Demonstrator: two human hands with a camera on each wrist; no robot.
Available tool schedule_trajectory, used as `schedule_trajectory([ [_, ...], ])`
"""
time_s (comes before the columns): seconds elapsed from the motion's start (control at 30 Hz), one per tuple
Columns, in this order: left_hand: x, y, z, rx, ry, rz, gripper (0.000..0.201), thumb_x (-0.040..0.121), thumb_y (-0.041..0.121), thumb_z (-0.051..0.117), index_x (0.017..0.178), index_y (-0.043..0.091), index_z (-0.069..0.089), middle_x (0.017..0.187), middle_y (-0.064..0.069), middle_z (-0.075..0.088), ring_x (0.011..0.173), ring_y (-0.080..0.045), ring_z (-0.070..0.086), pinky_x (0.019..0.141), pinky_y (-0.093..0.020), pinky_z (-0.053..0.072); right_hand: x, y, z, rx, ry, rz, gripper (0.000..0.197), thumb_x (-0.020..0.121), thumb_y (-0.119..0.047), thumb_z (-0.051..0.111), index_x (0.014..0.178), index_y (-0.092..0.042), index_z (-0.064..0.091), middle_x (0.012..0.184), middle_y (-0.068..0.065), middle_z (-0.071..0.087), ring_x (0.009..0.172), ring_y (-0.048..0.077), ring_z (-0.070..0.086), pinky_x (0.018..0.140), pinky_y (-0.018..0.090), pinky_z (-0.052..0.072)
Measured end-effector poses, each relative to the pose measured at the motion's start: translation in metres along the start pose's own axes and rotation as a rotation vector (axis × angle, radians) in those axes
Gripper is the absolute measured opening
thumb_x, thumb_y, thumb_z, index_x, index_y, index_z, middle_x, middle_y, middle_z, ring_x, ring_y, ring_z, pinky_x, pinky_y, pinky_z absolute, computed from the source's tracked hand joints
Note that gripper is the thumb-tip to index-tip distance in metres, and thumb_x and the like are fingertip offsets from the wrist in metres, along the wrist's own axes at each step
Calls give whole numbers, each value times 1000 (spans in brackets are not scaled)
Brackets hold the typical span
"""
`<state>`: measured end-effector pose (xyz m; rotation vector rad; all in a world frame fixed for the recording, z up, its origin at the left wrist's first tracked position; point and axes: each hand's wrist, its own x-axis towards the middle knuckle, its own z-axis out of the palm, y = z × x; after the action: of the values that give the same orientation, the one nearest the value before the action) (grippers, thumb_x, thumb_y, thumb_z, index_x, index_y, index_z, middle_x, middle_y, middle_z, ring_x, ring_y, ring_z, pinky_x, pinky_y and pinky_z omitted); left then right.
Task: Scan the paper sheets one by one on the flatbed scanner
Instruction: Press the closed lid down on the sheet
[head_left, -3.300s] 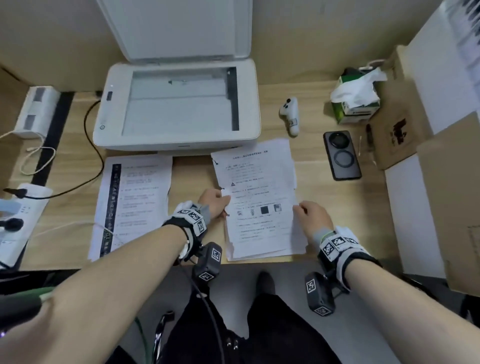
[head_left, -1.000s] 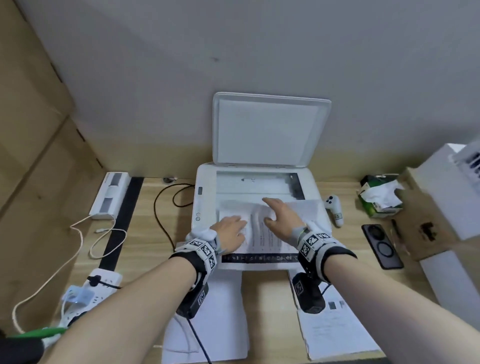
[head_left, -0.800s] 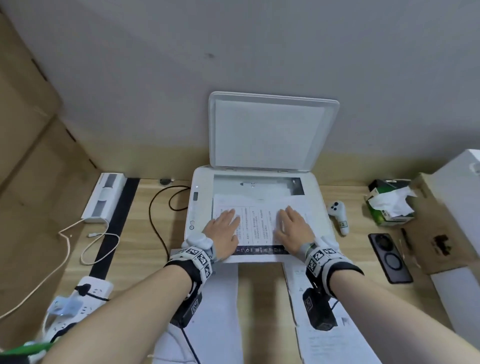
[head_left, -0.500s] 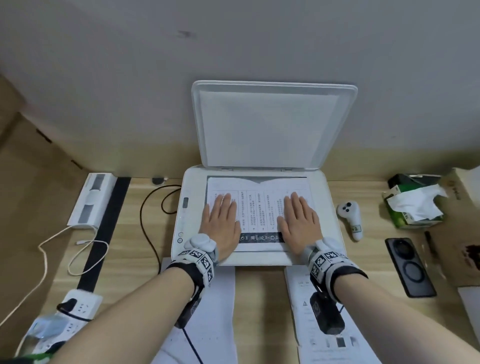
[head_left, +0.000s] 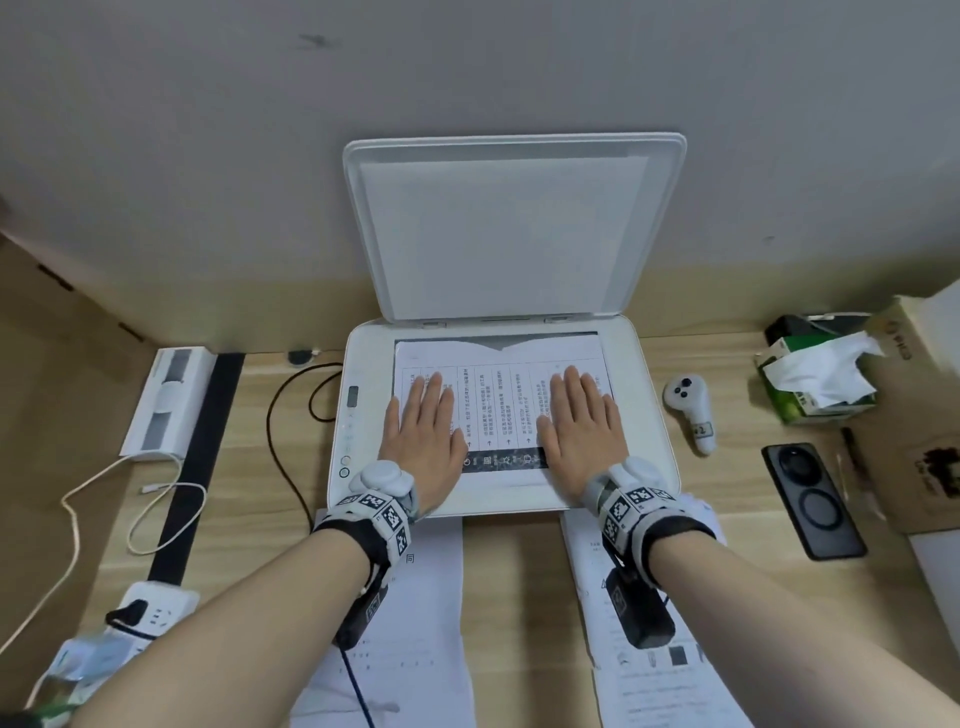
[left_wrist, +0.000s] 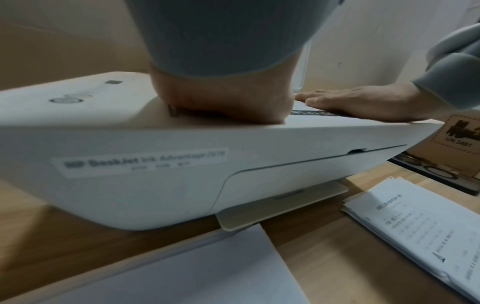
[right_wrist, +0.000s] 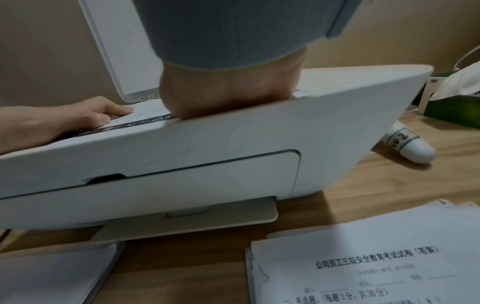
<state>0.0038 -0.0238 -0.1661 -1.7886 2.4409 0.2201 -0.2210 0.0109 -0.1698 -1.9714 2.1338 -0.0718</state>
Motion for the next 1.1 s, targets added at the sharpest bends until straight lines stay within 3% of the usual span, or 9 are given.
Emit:
schedule_trajectory([
  [0.17, 0, 2, -7, 38, -42, 8, 74, 90, 45, -3, 157, 16, 8, 165, -3, -5, 152, -23, -5, 122, -48, 7, -1, 0, -5, 7, -15, -4, 65, 102, -48, 8, 159, -19, -1, 167, 1, -8, 153, 20, -8, 125, 42, 2],
  [0.33, 16, -7, -54, -32, -143, 38, 55, 90, 44, 42, 137, 15, 41, 153, -6, 28, 138, -27, 28, 108, -45, 32, 17, -1, -49, 5, -79, -63, 52, 96, -45, 36, 140, -17, 36, 150, 7, 35, 133, 28, 34, 103, 44, 37],
  [0.4, 31, -10, -88, -182, -202, 31, 43, 91, 39, 47, 126, 15, 48, 139, -3, 40, 126, -24, 40, 97, -42, 41, 35, -3, -79, 39, -96, -50, 50, 98, -44, 40, 140, -16, 39, 147, 6, 39, 130, 28, 37, 98, 43, 42],
  [0.47, 47, -16, -124, -360, -52, 30, 34, 92, 31, 49, 123, 15, 50, 131, -2, 46, 121, -22, 45, 94, -40, 44, 53, -6, -112, 76, -29, -59, 53, 99, -41, 42, 145, -15, 38, 147, 7, 43, 133, 28, 37, 103, 42, 40],
  [0.57, 78, -26, -189, -410, 468, 53, 33, 81, 12, 54, 114, 12, 52, 122, -4, 48, 114, -24, 46, 91, -42, 45, 76, -19, -174, 119, 143, -113, 51, 98, -31, 46, 145, -12, 40, 144, 8, 46, 133, 28, 38, 107, 39, 35],
  [0.63, 91, -35, -231, -315, 588, 39, 44, 75, 12, 55, 119, 12, 51, 127, -5, 48, 118, -25, 43, 92, -40, 43, 83, -31, -209, 114, 245, -135, 50, 96, -27, 49, 143, -12, 42, 141, 7, 47, 131, 28, 38, 104, 39, 38],
  [0.77, 103, -44, -263, -132, 370, -21, 54, 79, 19, 57, 131, 12, 42, 130, -8, 45, 120, -30, 43, 95, -40, 40, 85, -46, -236, 62, 300, -171, 56, 91, -24, 54, 144, -11, 40, 143, 6, 45, 132, 27, 38, 104, 41, 40],
  [0.97, 76, -41, -264, -34, 59, 74, 17, 75, 31, 51, 91, 24, 51, 83, -1, 63, 75, -28, 60, 62, -31, 48, 71, -59, -233, -135, 298, -326, 78, 86, -37, 67, 151, -11, 32, 156, 9, 34, 145, 30, 29, 119, 39, 24],
  [1.1, 52, -30, -247, -76, -176, 103, 15, 81, 28, 54, 81, 14, 60, 76, -4, 61, 69, -27, 54, 55, -25, 38, 53, -73, -222, -173, 109, -233, 29, 90, -45, 57, 113, -28, 61, 107, 3, 67, 103, 30, 62, 82, 35, 46],
])
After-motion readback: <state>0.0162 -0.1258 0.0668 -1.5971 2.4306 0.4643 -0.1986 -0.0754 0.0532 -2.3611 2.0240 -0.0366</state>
